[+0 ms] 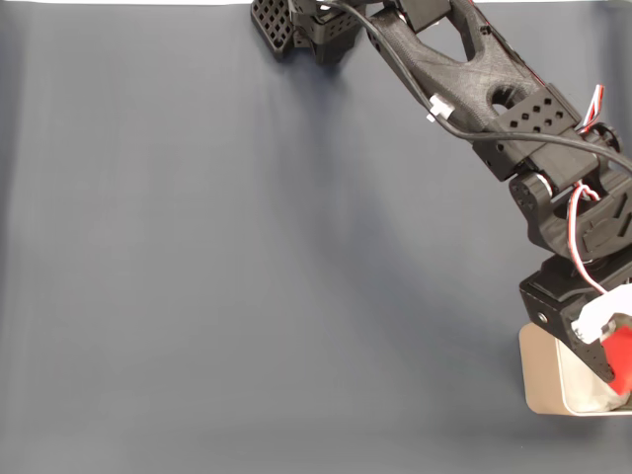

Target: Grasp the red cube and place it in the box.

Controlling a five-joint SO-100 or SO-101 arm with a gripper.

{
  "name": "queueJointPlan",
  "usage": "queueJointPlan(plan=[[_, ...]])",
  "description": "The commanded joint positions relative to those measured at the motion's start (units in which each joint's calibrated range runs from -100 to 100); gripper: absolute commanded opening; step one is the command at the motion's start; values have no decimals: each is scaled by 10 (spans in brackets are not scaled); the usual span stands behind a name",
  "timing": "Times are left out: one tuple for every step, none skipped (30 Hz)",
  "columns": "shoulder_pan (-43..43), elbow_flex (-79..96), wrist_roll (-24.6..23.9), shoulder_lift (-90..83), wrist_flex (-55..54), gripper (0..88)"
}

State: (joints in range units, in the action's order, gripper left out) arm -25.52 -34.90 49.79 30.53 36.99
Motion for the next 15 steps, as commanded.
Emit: queueJointPlan(plan=[[-4, -30, -5, -25, -10, 417], [-4, -29, -3, -25, -10, 419], [-4, -29, -3, -25, -10, 420], [-5, -29, -3, -25, -10, 420], [-5, -29, -3, -25, -10, 420], [-5, -29, -4, -25, -10, 421], [-5, -29, -4, -25, -10, 421], [-5, -29, -4, -26, -10, 421], [-5, -29, -4, -26, -11, 421], [-5, -29, -4, -26, -12, 421], [-5, -28, -4, -26, -12, 421], [-5, -27, -4, -27, -12, 421], [-4, -26, -4, -27, -12, 421], [-4, -25, -4, -28, -12, 421], [-3, -25, -4, -28, -12, 422]])
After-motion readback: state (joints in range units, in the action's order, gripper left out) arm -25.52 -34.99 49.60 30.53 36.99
